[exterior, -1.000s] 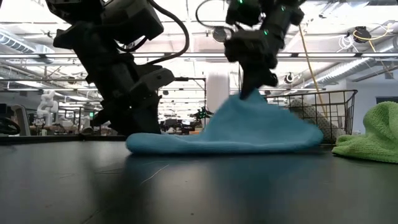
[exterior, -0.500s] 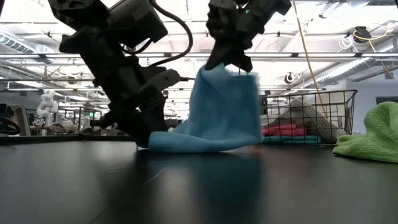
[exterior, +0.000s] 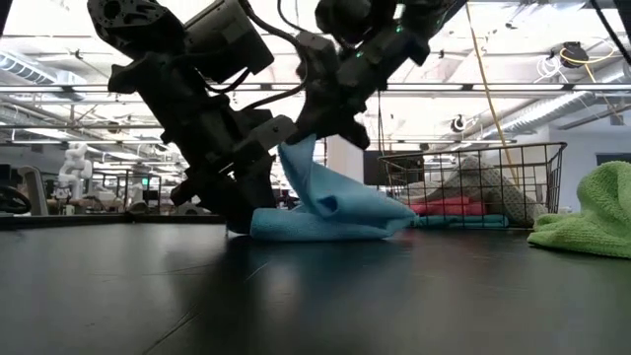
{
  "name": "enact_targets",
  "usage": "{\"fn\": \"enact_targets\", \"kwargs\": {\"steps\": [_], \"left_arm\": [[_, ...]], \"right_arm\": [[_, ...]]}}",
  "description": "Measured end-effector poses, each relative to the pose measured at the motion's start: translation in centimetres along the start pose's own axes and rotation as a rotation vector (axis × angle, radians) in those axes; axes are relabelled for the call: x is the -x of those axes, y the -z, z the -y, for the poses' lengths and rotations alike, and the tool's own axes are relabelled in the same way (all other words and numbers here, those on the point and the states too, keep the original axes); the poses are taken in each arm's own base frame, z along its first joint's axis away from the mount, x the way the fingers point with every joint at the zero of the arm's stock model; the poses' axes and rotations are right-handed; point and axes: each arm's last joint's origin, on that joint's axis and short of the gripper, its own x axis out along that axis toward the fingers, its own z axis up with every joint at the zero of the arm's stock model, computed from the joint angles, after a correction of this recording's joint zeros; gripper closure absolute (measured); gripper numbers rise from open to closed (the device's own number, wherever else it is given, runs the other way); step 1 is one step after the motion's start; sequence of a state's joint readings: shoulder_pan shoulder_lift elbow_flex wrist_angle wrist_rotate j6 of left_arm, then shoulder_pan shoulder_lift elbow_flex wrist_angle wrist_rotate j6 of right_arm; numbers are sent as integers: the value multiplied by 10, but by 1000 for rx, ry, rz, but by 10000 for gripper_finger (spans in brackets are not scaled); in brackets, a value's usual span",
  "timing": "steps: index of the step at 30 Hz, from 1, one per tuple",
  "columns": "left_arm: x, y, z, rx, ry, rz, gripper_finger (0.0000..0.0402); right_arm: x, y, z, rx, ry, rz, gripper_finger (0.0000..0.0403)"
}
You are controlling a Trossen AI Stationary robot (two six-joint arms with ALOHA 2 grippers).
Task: Fold microfiber towels
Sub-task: Fold the blue towel
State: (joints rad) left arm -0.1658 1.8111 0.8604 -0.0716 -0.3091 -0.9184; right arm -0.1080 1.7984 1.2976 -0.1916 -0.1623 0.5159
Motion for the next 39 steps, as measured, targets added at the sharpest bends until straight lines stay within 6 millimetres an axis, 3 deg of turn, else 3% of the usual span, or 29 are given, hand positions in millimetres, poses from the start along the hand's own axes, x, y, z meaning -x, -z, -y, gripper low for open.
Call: {"fn": "enact_targets", "kwargs": {"steps": [10,17,26,39], "left_arm": [[1,0,-1,7,-16,-3,275],[4,3,-1,13,-21,-34,275],[44,0,-7,38,-61,-70,275],[54,11,-7,116,-119,-108,275]], "right_arm": [[-34,5,10,5,-35,3,403],[-35,6,11,11,-23,3,399],[-35,6,11,96,-18,5,345],[-33,-8,3,138,-92,157,259]]}}
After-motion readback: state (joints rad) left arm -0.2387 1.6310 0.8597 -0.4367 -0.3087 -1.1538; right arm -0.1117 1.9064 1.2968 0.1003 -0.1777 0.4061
